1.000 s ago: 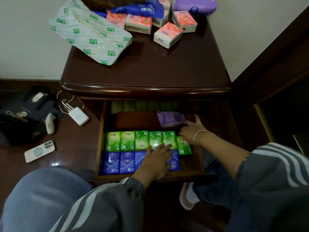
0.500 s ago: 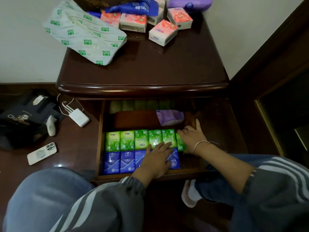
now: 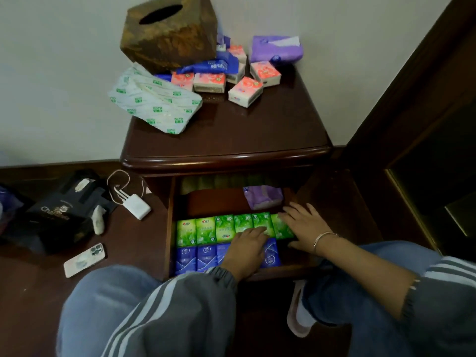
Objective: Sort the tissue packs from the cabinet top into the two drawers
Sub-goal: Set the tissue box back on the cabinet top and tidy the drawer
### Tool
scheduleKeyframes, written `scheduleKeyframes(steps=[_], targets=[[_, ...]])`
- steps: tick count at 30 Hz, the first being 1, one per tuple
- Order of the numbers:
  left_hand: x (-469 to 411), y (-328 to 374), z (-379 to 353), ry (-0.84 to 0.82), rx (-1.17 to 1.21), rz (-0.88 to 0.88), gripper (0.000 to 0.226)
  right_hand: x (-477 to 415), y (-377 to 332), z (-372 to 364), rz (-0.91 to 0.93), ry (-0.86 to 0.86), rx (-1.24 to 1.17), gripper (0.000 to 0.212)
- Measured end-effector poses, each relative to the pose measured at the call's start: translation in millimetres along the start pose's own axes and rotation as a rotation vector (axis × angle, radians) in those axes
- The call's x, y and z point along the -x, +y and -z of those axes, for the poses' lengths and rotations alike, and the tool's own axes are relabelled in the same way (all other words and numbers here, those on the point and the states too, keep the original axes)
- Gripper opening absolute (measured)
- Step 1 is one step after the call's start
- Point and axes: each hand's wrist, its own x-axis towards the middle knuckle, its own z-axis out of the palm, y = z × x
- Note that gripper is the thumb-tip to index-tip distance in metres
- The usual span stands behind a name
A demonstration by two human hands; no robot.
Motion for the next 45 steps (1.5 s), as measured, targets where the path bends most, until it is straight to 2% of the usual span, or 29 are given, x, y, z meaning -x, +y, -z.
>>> scheduleKeyframes(steps=[6, 11, 19, 25, 29, 33, 37, 42, 45], targets=[[33, 8, 92, 0.230, 0.004, -0.030, 0.039, 64, 1, 56, 0.013, 0.140, -0.013, 0.061], [80, 1, 185, 0.426, 0.054, 0.002, 0.033, 91, -9, 115, 0.001, 0.292, -0.057, 0.051], [111, -38, 291, 0.593, -0.007, 0.264, 0.036, 70, -1, 196, 0.010, 0.413, -0.080, 0.052], [76, -76, 338, 0.592, -0.053, 0.414, 0.051, -8, 19, 231, -0.117, 0.373, -0.197, 0.066], [30, -104, 363, 0.585, -0.139, 0.423, 0.057, -70, 29, 234, -0.249, 0.330, -0.324, 0.076], [-18, -134, 384, 0.579, -0.194, 0.430, 0.061, -114, 35, 214, -0.331, 0.273, -0.404, 0.074], [-73, -154, 402, 0.589, -0.235, 0.335, 0.068, -130, 36, 190, -0.371, 0.392, -0.354, 0.073], [-136, -161, 417, 0.445, -0.299, 0.294, 0.085, -133, 34, 185, -0.411, 0.457, -0.311, 0.072], [-154, -164, 422, 0.417, -0.334, 0.281, 0.075, -133, 34, 186, -0.425, 0.459, -0.301, 0.072]])
